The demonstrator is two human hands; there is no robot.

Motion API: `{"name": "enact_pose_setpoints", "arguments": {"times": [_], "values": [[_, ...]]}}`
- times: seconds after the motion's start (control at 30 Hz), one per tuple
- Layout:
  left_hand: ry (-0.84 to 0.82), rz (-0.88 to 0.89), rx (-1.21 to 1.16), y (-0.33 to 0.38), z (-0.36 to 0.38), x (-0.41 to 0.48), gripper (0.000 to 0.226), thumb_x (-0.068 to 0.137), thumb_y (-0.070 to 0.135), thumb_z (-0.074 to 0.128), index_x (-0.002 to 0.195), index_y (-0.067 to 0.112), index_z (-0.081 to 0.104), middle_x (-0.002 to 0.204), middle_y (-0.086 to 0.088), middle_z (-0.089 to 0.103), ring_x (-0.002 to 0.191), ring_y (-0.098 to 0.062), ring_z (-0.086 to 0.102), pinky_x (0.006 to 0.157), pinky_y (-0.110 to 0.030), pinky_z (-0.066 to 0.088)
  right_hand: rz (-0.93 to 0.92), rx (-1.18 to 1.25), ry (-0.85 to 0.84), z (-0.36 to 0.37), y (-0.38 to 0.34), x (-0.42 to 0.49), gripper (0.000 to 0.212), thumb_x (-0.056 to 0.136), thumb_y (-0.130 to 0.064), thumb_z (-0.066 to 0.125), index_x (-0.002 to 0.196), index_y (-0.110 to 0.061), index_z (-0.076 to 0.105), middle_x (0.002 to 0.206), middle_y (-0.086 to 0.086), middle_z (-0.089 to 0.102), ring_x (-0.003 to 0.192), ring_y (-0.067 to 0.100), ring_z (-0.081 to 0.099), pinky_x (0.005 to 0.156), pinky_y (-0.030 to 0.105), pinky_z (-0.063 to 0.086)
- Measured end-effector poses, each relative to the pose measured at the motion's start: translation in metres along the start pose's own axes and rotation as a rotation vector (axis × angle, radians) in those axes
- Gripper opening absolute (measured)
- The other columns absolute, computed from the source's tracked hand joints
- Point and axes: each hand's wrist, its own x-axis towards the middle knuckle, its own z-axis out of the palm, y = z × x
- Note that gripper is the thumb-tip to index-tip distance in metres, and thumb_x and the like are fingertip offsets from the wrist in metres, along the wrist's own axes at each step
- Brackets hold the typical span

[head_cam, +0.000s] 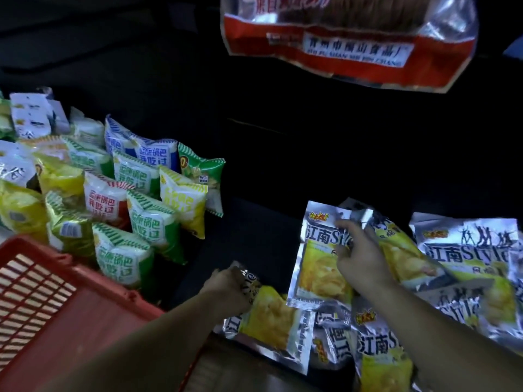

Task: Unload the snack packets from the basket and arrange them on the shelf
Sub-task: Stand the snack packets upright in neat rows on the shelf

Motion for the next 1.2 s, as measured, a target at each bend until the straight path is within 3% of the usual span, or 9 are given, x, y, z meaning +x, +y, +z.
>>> {"name": "enact_pose_setpoints", "arguments": {"times": [0.13,0.27,0.37,0.53,0.63,0.77,0.93,1.1,1.2], "values": [[-0.011,-0.065,0.093,-0.005,0.005,-0.004,0.073,0.053,0.043,0.070,0.123,0.040,0.053,0.129,-0.011,0.049,0.123,-0.036,0.053,0.101,-0.041,0.050,0.005,0.004,0.019,0.016,-0.015,0.001,0.038,0.103,-0.011,0.054,0.131,-0.036,0.054,0.126,0.001,0.039,0.058,0.017,0.052,0.047,0.016,0.036],[0.002,-0.093,0.065,-0.008,0.004,-0.008,0.078,0.048,0.059,0.068,0.121,0.036,0.054,0.126,-0.007,0.057,0.123,-0.030,0.051,0.102,-0.040,0.050,-0.055,0.064,-0.037,0.031,-0.039,-0.003,0.035,0.103,-0.015,0.054,0.124,-0.043,0.055,0.117,-0.006,0.037,0.061,0.011,0.054,0.056,0.023,0.045],[-0.028,-0.124,-0.036,-0.018,0.008,0.004,0.080,0.033,0.075,0.068,0.101,0.034,0.065,0.101,0.006,0.072,0.095,-0.019,0.071,0.087,-0.035,0.060,-0.069,0.111,-0.049,0.035,-0.051,-0.001,0.032,0.103,-0.013,0.056,0.120,-0.039,0.059,0.111,-0.003,0.041,0.062,0.010,0.051,0.048,0.011,0.040],[0.013,-0.007,-0.266,-0.021,0.005,0.001,0.024,0.080,0.023,0.072,0.101,0.015,0.079,0.100,-0.007,0.078,0.094,-0.025,0.075,0.082,-0.032,0.062,-0.046,0.137,-0.023,0.031,-0.053,0.005,0.026,0.102,-0.017,0.061,0.119,-0.037,0.060,0.115,0.001,0.045,0.062,0.013,0.054,0.056,0.019,0.039],[0.189,0.105,-0.427,-0.025,-0.011,0.000,0.018,0.081,0.007,0.062,0.075,0.020,0.074,0.085,0.000,0.076,0.082,-0.021,0.072,0.073,-0.027,0.060,-0.034,0.109,0.002,0.025,-0.055,0.013,0.026,0.102,-0.022,0.060,0.123,-0.038,0.058,0.111,0.004,0.048,0.056,0.011,0.048,0.047,0.014,0.035],[0.313,0.245,-0.641,-0.018,-0.072,-0.028,0.018,0.076,0.008,0.067,0.082,0.023,0.058,0.080,-0.002,0.067,0.075,-0.021,0.064,0.067,-0.036,0.057,-0.025,0.160,0.048,0.015,-0.069,0.019,0.026,0.103,-0.020,0.058,0.125,-0.035,0.058,0.108,0.003,0.046,0.051,0.008,0.044,0.041,0.013,0.036],[0.096,0.279,-0.585,0.000,-0.152,-0.058,0.054,0.073,0.005,0.079,0.120,0.029,0.067,0.109,-0.005,0.075,0.097,-0.028,0.073,0.084,-0.052,0.062,-0.051,0.144,0.078,0.007,-0.079,0.018,0.025,0.103,-0.020,0.058,0.125,-0.032,0.057,0.124,0.006,0.050,0.055,0.015,0.050,0.049,0.020,0.035],[0.059,0.306,-0.497,0.029,-0.169,-0.078,0.022,0.089,0.007,0.071,0.095,0.027,0.078,0.099,0.000,0.076,0.102,-0.029,0.071,0.083,-0.034,0.058,-0.061,0.170,0.014,0.000,-0.088,0.013,0.025,0.103,-0.018,0.056,0.125,-0.031,0.057,0.122,0.004,0.050,0.056,0.010,0.051,0.046,0.014,0.035],[0.086,0.288,-0.590,0.031,-0.160,-0.082,0.019,0.087,0.007,0.066,0.084,0.023,0.076,0.094,-0.003,0.076,0.104,-0.033,0.069,0.082,-0.041,0.053,-0.040,0.258,-0.082,0.003,-0.090,0.011,0.030,0.103,-0.013,0.053,0.125,-0.033,0.059,0.116,0.004,0.054,0.041,0.003,0.046,0.041,0.013,0.036]]}}
